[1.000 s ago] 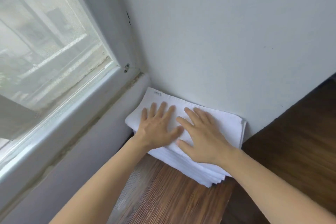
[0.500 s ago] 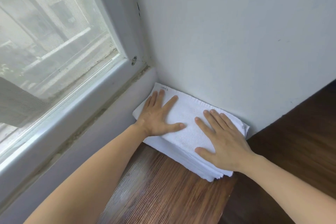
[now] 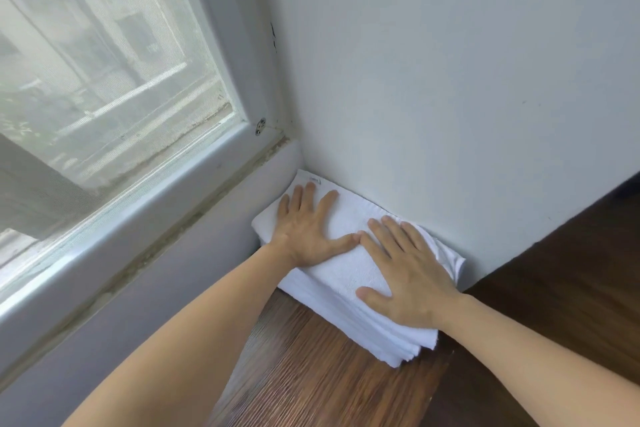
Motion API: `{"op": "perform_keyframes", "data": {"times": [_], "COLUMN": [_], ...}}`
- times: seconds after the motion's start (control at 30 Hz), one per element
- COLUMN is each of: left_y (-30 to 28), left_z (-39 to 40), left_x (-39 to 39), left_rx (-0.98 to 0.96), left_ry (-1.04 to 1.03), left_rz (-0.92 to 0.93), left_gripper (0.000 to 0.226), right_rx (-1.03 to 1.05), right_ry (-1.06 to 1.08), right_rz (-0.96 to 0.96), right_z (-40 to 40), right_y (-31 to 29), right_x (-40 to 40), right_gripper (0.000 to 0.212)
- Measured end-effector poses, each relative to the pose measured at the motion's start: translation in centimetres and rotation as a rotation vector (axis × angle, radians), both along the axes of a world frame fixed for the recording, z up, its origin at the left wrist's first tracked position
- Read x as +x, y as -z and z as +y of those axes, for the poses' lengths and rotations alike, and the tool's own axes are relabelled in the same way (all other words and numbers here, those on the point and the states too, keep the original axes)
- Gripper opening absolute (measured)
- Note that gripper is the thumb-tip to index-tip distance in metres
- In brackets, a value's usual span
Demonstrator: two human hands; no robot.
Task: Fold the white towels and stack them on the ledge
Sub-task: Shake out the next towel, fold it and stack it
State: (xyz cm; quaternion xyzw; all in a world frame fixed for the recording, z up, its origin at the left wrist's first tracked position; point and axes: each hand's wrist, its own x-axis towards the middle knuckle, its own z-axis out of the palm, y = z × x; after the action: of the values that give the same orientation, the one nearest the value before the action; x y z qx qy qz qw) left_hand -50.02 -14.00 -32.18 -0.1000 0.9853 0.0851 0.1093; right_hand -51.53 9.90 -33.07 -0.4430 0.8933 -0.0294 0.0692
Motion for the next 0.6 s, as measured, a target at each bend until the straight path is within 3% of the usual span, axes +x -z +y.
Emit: {"op": "perform_keyframes", "data": {"times": [0.17, 0.3, 0.6], "left_y": [-2.3, -4.8, -11.8], "left_z": [0.2, -0.3, -1.8], "left_x": [0.4, 2.9, 12.2], "left_rx": [-0.026, -0.070, -0.024], "left_ry": [0.031, 0.024, -0.020], "left_rz": [-0.083, -0.044, 0.155], "left_gripper": [0.107, 0.088, 0.072], "right_rx": [0.123, 0.280, 0.049], "right_ry": [-0.025, -0.042, 0.147], "right_rz": [-0.021, -0.084, -0.093], "right_z": [-0.3, -0.5, -7.5], "right_y": [-2.1, -6.6, -15.8], "right_x": [0.1, 0.1, 4.4], "right_gripper": [0.102, 0.093, 0.059]}}
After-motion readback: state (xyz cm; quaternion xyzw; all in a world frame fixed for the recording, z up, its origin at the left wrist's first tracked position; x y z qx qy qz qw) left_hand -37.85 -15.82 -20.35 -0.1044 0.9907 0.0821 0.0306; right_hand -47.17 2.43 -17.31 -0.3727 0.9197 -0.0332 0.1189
